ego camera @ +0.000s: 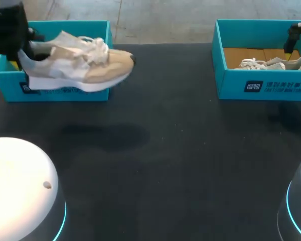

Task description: Take the shoe out of the shoebox, open the shoe tongue, remove and reinsert the insole, then place the shoe into the shoebox

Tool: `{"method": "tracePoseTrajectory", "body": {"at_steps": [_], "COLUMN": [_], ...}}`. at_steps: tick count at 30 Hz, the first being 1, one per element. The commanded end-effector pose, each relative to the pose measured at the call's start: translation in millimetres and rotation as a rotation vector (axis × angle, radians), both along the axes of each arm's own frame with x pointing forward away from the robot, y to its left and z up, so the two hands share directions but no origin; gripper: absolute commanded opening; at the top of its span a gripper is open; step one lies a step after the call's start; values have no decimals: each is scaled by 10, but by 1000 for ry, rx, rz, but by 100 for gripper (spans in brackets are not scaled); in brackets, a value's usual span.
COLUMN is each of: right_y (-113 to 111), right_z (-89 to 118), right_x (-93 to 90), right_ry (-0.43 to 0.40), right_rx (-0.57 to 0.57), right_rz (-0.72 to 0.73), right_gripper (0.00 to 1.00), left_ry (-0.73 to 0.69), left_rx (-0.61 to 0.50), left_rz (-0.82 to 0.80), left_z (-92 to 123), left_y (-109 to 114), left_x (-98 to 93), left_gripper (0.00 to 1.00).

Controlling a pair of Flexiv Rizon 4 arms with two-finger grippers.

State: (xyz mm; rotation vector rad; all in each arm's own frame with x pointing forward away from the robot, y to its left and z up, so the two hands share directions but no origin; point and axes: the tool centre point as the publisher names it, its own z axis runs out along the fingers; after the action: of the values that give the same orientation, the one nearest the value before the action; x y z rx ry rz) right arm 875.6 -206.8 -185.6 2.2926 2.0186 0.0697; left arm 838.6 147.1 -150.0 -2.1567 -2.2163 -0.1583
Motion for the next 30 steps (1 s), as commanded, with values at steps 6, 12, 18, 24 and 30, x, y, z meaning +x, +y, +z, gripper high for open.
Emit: {"method": "tracePoseTrajectory", "body": {"at_steps": [6,12,18,24,30], "right_y": [-1,-1,-1,-1,-1], "right_z": [-3,-3,-3,-3,-3], "right_x": [-9,-9,-9,-9,-9], "right_ry": [-2,-2,-2,-2,-2], "right_rx": [-1,-1,-1,-1,-1], "right_rz": [0,0,0,0,0], "right_gripper": [100,100,100,100,100], "left_ry": [-154,-148,-139,-146,-138], "left_rx": [30,37,34,28,46], "left_rz": [1,2,-1,-15,-37], "left_z": [-186,-327,-504,-690,-866], "left_y": [-377,-588,-739,-864,-994], "left_x": [-282,-437,-587,-662,-698], "left_gripper": [0,0,0,0,0]}}
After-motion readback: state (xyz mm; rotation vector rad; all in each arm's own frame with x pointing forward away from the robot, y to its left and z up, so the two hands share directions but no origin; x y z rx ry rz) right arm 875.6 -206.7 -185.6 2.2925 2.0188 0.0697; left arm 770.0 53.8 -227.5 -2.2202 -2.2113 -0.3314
